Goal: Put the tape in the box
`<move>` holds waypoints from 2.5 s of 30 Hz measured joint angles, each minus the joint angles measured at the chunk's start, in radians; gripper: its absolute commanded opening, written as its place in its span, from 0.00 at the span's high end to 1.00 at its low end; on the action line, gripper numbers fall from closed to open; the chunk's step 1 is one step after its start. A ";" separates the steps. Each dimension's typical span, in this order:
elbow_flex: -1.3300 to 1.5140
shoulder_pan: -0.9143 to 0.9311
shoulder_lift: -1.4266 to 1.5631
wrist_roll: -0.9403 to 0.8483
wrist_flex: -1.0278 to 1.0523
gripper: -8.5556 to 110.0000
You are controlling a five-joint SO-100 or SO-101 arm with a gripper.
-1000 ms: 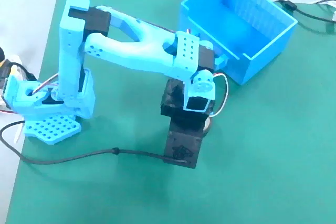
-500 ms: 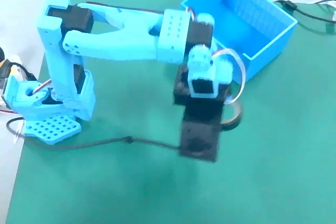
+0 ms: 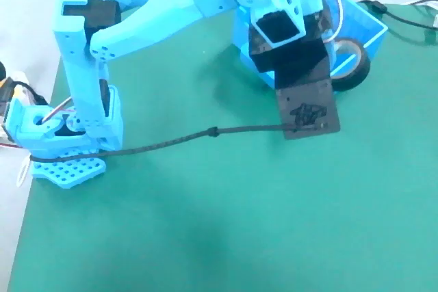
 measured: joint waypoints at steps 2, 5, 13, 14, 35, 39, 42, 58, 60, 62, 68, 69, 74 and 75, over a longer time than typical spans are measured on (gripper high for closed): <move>-0.014 -0.048 -0.012 0.002 -0.014 0.93; -0.014 -0.126 -0.031 0.002 -0.043 0.93; -0.014 -0.265 -0.149 0.002 -0.126 0.93; -0.014 -0.285 -0.166 0.002 -0.132 0.93; -0.077 -0.396 -0.439 0.002 -0.233 0.93; -0.077 -0.391 -0.437 0.002 -0.236 0.93; -0.077 -0.391 -0.448 0.002 -0.236 0.93; -0.077 -0.414 -0.459 0.002 -0.244 0.87; -0.077 -0.413 -0.459 0.002 -0.244 0.80; -0.077 -0.410 -0.459 0.002 -0.244 0.74; -0.077 -0.410 -0.459 0.002 -0.244 0.69; -0.077 -0.410 -0.459 0.002 -0.244 0.69; -0.077 -0.410 -0.459 0.002 -0.244 0.69; -0.077 -0.410 -0.459 0.002 -0.244 0.69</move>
